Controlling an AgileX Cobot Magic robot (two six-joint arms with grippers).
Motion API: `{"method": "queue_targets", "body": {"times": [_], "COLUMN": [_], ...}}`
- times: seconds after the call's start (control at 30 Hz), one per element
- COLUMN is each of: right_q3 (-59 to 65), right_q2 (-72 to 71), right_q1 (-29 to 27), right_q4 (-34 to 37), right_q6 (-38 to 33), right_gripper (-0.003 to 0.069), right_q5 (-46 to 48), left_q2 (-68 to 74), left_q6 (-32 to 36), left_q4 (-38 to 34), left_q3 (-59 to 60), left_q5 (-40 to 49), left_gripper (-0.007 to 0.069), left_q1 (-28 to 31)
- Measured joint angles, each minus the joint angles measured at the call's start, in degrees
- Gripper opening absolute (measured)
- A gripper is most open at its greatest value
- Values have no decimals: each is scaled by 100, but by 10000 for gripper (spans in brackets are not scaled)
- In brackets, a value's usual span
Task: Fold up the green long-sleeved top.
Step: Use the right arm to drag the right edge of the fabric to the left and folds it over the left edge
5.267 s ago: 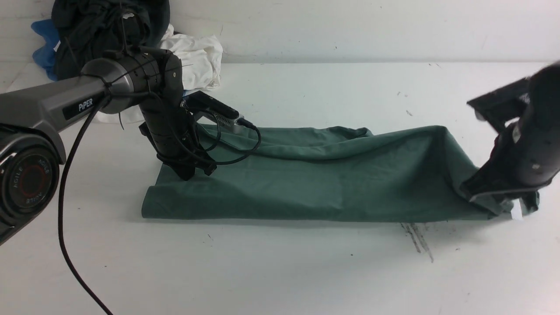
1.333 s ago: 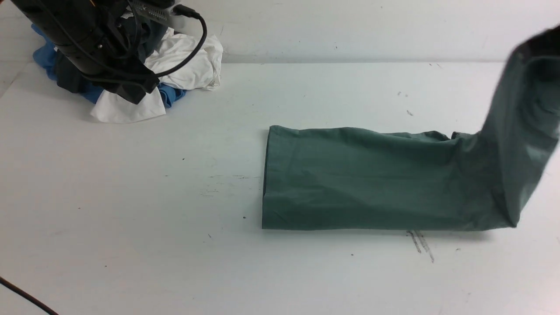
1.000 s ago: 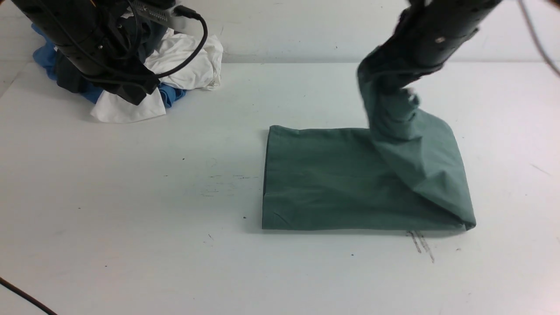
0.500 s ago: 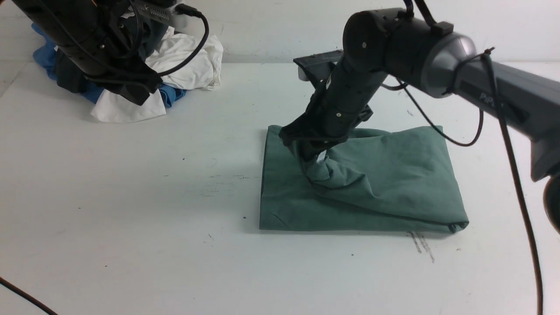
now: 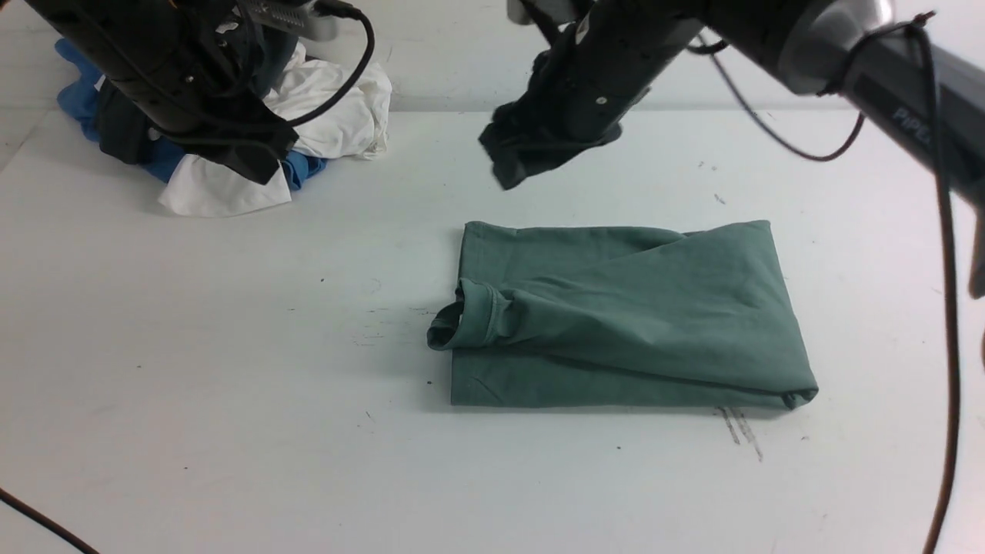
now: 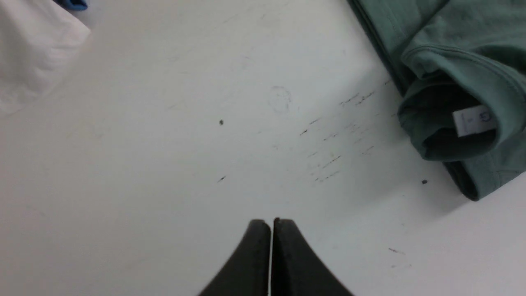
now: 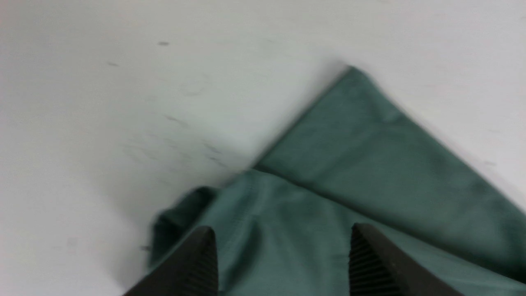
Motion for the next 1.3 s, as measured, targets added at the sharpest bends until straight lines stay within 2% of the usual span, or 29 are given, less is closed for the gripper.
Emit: {"method": "queue_targets", "body": {"times": [0.07,0.17,0.27,0.43,0.53,0.67,0.77,0.9,1.13,1.3], "right_q3": [413,1339,2416,3890,4511,5133,5454,5695,5708,5554], "right_q2": [-221,-538,-892,-1380,-1471,-1471,-1471,-1471,-1471,-1710], "right_q1": [-112,-345,-740,-1423,-1611,-1639,-1639,-1646,-1634,-1533], "right_q4": [-569,-752,-785,-632,-316,-191,-179,-167,40,101], "right_q6": [168,201,219,254,248,243,243,243,243,201], "right_gripper": [236,75,2,-13,-15,-15,-15,-15,-15,-15], "right_q5": [0,0,-6,-483,-1078,-1669,-1976,-2401,-2836,-2733], "left_q2": [19,141,422,1034,1325,1609,1821,2231,2251,2021], "left_q6": [119,180,215,215,208,208,202,-48,-343,-345], "left_q4": [-78,-147,-194,-194,-212,-217,-121,394,821,858], "left_q3": [0,0,0,0,0,0,0,0,-55,-2], "left_q5": [-36,-151,-301,-994,-1780,-2126,-1864,-900,-512,-299], "left_gripper": [-8,-8,-8,-8,-8,-8,-8,-8,-8,-8], "left_q1": [-221,-668,-1149,-1830,-2099,-2320,-2391,-2391,-2357,-2141]}}
